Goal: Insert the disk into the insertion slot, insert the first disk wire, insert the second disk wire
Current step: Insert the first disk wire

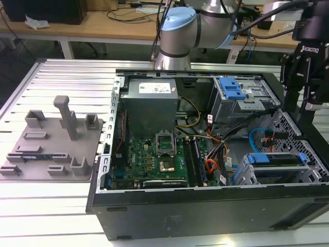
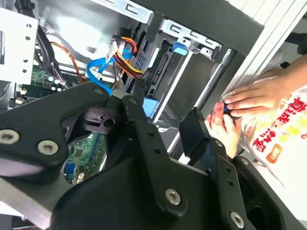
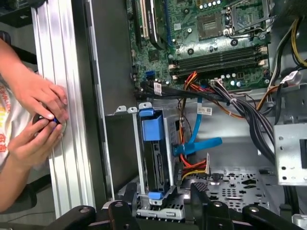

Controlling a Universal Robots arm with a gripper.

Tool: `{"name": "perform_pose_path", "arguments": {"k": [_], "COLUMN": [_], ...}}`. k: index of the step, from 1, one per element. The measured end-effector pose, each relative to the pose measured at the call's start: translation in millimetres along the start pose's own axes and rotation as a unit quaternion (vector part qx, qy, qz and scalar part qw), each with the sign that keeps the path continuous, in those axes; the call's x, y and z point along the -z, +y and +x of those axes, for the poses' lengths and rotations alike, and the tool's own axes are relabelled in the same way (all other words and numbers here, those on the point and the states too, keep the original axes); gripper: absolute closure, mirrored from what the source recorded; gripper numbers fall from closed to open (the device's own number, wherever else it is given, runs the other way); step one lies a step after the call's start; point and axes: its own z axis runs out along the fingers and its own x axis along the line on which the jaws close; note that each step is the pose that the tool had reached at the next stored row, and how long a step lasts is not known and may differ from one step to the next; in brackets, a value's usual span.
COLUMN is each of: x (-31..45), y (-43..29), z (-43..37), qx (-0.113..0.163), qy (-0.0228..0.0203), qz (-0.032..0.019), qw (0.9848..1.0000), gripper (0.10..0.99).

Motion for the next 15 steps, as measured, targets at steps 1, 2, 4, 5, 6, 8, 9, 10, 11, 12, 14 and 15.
{"name": "perform_pose_path", "arguments": {"k": [1,2,4,5,6,8,9,10,11,12,14,15], "x": [-1.0,-2.2,-6.0,-7.2,-9.2,-12.3,-13.0,-14.1,-15.7,-18.8,-24.4,-25.8], "y": [2.6,5.3,8.0,8.0,8.2,8.4,8.4,8.4,8.5,8.6,9.0,9.1], "z": [-0.2,-0.5,-1.7,-2.4,-3.4,-4.8,-5.1,-5.5,-6.1,-7.4,-9.6,-10.1], "qx": [0.000,-0.001,0.000,0.001,0.003,0.007,0.009,0.008,0.007,0.006,0.005,0.005], "qy": [0.0000,0.0000,-0.0003,-0.0003,-0.0004,0.0004,0.0008,0.0013,0.0009,0.0009,0.0010,0.0011], "qz": [0.0010,0.0018,0.0026,0.0035,0.0043,0.0064,0.0075,0.0135,0.0181,0.0199,0.0196,0.0196], "qw": [1.0000,1.0000,1.0000,1.0000,1.0000,1.0000,0.9999,0.9999,0.9998,0.9998,0.9998,0.9998], "gripper": [0.522,0.522,0.522,0.522,0.522,0.522,0.522,0.522,0.522,0.522,0.522,0.522]}}
